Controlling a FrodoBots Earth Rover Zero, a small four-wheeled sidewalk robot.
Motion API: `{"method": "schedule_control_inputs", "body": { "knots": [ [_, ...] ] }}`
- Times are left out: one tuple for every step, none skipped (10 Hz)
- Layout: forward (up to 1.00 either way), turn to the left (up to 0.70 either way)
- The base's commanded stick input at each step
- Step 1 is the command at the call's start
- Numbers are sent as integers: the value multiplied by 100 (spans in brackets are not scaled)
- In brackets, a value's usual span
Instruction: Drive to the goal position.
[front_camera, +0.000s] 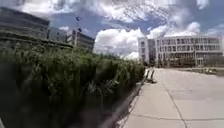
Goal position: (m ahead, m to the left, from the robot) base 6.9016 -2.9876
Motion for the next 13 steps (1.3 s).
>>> {"method": "schedule_control_inputs", "body": {
  "knots": [
    [-70,2],
    [-70,11],
    [-70,12],
    [-70,5],
    [-70,11],
    [-20,24],
    [0,27],
    [0,8],
    [0,-36],
    [0,-70],
    [0,-65],
    [0,-63],
    [0,-62]
  ]
}}
